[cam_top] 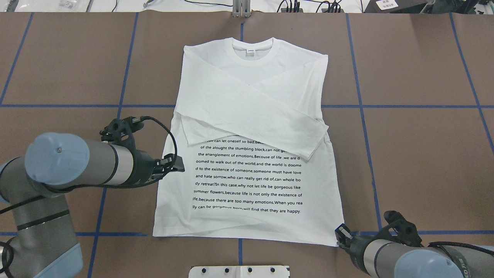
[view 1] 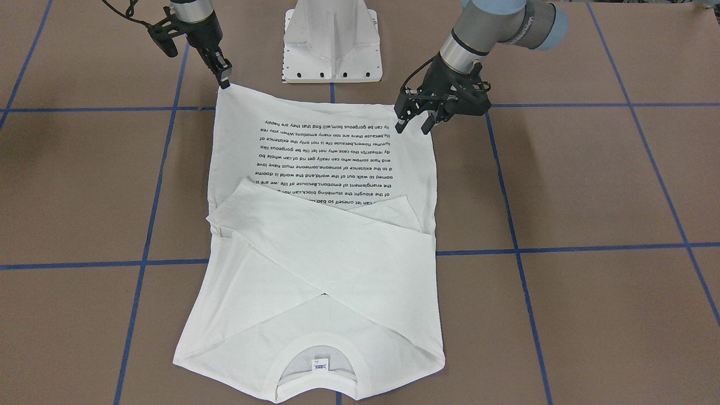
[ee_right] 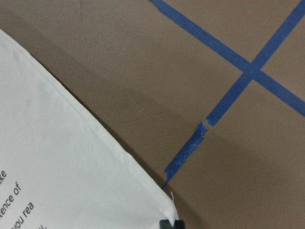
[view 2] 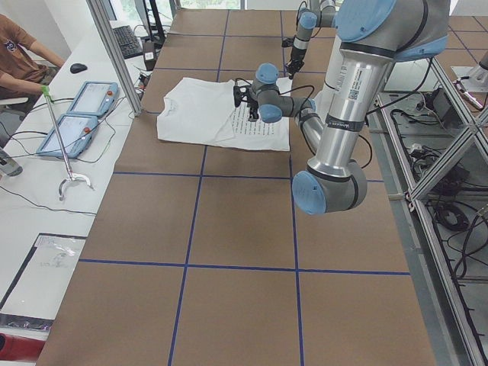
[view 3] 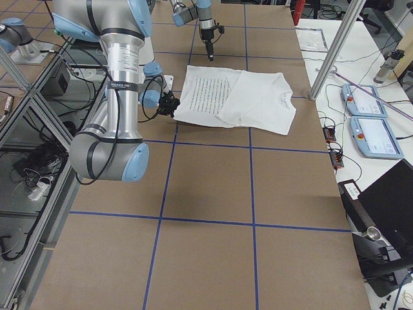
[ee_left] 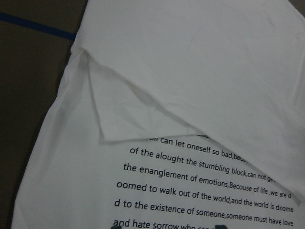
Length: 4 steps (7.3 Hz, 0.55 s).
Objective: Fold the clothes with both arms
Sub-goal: 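Move both grippers to the shirt hem corners nearest the robot, then grasp the hem corners with both grippers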
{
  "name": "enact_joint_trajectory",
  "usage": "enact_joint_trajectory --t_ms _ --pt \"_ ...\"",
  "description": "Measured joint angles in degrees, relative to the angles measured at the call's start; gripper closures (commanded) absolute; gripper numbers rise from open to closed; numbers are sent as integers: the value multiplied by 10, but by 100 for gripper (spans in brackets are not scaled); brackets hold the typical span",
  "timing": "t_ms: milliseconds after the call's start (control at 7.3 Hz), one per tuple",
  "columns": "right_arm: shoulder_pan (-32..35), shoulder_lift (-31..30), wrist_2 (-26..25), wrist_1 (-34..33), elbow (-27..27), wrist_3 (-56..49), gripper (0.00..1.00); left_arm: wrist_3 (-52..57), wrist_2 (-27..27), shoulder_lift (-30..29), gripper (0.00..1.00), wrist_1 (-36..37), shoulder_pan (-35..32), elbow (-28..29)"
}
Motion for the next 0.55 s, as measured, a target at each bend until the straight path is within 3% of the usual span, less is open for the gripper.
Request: enact_joint_trajectory --t_ms 548 --pt "6 -1 1 0 1 -5 100 -98 51 59 35 27 101 -16"
